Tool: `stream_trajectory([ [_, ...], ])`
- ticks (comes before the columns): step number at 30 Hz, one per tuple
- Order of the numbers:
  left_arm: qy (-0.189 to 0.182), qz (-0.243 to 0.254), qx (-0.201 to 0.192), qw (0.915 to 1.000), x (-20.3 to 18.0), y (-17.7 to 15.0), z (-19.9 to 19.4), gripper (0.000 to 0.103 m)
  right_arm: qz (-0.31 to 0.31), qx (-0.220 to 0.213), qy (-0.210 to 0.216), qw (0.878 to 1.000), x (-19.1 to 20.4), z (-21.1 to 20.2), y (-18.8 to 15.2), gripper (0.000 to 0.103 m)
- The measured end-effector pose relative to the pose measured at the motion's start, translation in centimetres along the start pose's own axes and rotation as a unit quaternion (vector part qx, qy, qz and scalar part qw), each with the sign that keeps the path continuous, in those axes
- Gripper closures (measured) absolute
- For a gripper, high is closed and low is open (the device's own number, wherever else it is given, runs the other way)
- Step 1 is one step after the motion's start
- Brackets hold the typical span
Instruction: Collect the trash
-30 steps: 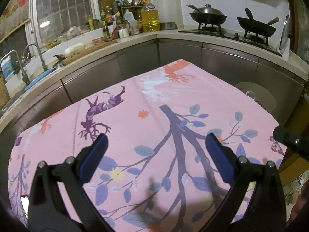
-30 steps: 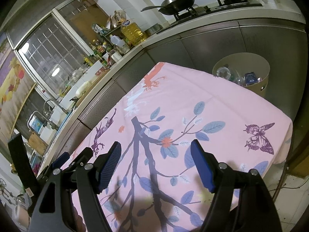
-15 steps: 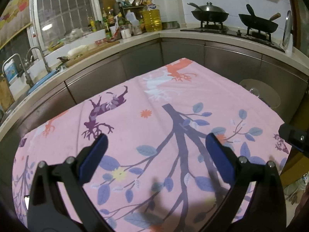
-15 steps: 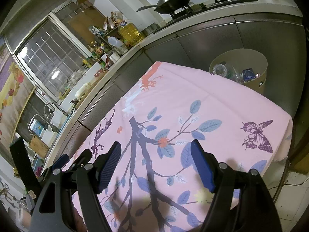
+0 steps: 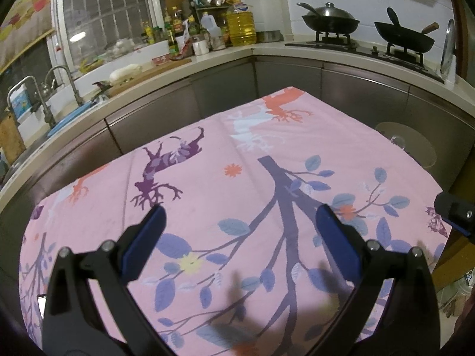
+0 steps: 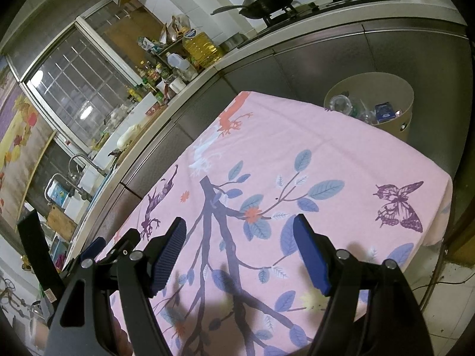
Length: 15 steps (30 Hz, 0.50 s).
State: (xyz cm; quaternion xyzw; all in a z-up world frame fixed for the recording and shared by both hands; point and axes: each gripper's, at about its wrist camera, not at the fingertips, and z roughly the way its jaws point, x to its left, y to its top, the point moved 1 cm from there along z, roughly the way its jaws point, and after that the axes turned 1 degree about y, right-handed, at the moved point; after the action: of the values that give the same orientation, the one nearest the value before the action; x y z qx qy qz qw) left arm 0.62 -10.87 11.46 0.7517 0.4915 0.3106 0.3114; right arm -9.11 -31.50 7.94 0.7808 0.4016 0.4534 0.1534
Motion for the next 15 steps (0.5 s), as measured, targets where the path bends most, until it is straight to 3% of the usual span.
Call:
stream_trajectory([
  [15, 0.007, -0.007, 0.016, 0.9998, 0.95, -0.43, 0.55, 0.006, -0.002, 0.009, 0.003, 1.000, 0.16, 0.58, 0.12, 0.031],
])
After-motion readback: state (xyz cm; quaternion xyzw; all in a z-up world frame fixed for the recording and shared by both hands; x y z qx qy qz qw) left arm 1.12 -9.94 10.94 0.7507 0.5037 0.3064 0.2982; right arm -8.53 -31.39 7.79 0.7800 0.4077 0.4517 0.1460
